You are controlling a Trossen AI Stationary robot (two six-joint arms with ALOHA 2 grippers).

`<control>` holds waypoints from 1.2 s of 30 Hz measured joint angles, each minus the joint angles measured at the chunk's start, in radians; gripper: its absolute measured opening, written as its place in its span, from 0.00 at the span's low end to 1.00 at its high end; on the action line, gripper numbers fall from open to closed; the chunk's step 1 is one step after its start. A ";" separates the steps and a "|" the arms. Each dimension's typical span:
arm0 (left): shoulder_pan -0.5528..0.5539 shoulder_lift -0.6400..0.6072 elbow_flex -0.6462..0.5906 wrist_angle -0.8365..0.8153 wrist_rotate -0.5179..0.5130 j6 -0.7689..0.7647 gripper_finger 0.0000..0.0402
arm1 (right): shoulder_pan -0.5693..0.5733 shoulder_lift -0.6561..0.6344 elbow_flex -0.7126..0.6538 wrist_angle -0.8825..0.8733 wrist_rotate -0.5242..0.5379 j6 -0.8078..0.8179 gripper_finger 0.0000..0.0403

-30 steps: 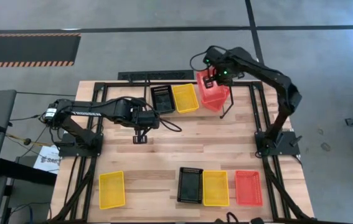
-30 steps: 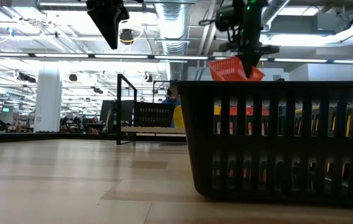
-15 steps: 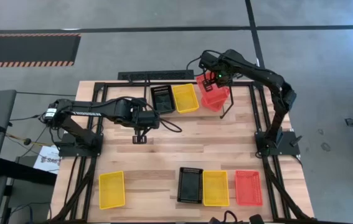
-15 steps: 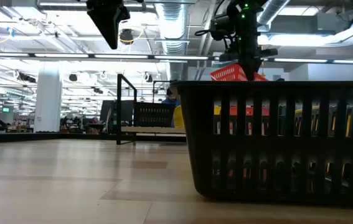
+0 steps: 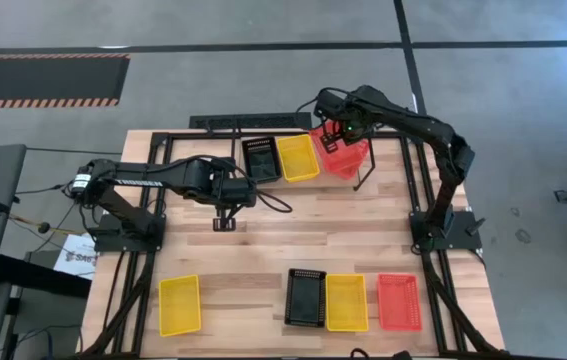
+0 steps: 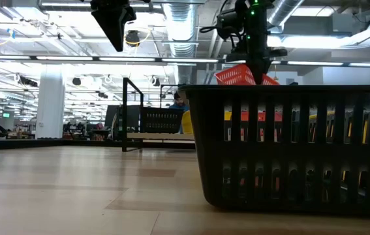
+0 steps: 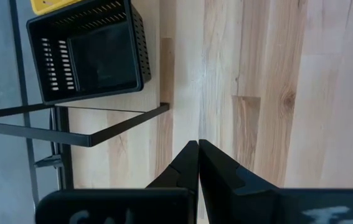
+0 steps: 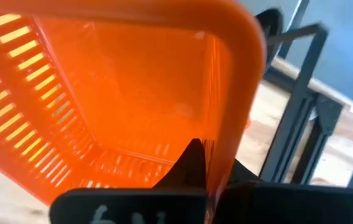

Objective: Stack baskets on shelf by color
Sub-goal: Stack the left orange bin on top of the other orange bin on the shelf

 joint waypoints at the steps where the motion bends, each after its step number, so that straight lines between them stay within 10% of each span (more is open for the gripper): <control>1: 0.000 0.000 0.000 0.000 0.000 -0.001 0.00 | 0.002 0.000 0.000 0.001 0.013 -0.002 0.00; 29: 0.000 0.000 0.000 -0.003 0.024 -0.001 0.00 | 0.218 -0.257 -0.006 0.057 -0.427 -0.126 0.00; 36: 0.000 0.000 0.000 -0.003 0.024 -0.001 0.00 | 0.327 -0.330 -0.235 0.049 -0.519 -0.022 0.00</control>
